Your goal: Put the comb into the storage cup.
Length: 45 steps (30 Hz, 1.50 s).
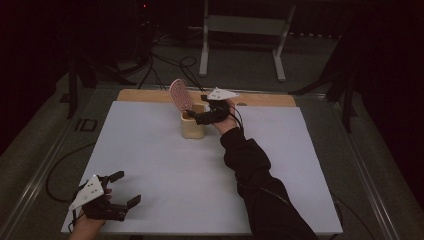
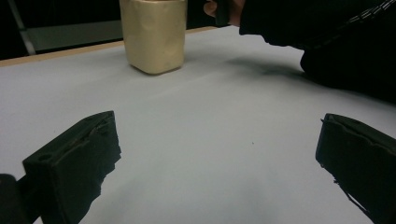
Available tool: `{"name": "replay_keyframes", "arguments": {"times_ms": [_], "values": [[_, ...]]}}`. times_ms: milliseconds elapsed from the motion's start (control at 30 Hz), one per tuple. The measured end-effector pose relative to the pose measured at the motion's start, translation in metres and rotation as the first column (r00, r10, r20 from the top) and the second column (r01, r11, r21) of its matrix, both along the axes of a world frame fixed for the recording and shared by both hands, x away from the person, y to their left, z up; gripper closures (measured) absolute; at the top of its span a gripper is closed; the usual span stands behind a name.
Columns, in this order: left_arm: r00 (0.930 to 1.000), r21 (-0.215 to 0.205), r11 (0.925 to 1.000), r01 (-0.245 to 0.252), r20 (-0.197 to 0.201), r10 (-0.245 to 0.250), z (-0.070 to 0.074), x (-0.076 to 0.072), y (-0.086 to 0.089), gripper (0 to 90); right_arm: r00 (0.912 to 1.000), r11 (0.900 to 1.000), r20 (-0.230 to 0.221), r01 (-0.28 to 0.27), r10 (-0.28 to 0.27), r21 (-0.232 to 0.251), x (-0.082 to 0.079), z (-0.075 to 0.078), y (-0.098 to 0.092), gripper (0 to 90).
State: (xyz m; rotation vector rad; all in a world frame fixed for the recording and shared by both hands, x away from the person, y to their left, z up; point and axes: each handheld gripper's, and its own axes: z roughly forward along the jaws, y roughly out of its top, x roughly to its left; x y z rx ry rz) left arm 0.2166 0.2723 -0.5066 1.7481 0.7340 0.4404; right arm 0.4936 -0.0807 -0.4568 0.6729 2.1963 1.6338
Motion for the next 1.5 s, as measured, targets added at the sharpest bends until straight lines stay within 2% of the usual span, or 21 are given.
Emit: {"name": "replay_keyframes", "arguments": {"times_ms": [167,300,567,667,833,967,1167,1500], "values": [[1.0,0.005,1.0,0.002,0.003,-0.002,0.0,0.0,-0.001,0.0,0.9998,1.0,-0.012,-0.015,0.016,0.011,-0.002,0.002,-0.004,10.2],[1.0,0.007,1.0,-0.001,0.003,0.001,0.001,-0.001,-0.001,0.0,0.9985,1.0,-0.047,-0.026,0.026,0.007,-0.005,0.005,-0.004,10.2],[1.0,0.004,1.0,-0.002,0.007,0.002,0.001,-0.002,-0.001,0.0,0.9994,0.999,-0.019,-0.031,0.03,-0.022,-0.009,0.012,-0.003,10.2],[1.0,0.012,0.9999,-0.001,0.008,0.001,0.001,-0.002,-0.001,0.0,0.9988,0.999,-0.042,-0.026,0.025,-0.031,-0.01,0.013,-0.003,10.1],[1.0,0.011,0.9999,-0.002,0.005,0.002,0.001,-0.002,-0.001,0.0,0.9985,0.999,-0.048,-0.028,0.027,-0.026,-0.011,0.014,-0.007,10.1],[1.0,0.008,0.9999,-0.006,0.002,0.006,0.001,-0.002,-0.001,0.0,0.9982,0.999,-0.057,-0.021,0.019,-0.048,-0.011,0.014,-0.009,10.2],[0.9999,0.014,0.9999,-0.011,-0.002,0.011,0.001,-0.004,-0.001,0.0,0.9984,0.998,-0.053,-0.022,0.019,-0.054,-0.014,0.015,-0.013,10.2],[0.9995,0.008,0.9995,-0.032,0.002,0.032,0.001,-0.01,0.004,0.0,0.9965,0.997,-0.08,-0.027,0.021,-0.075,-0.022,0.013,-0.018,9.9]]}}
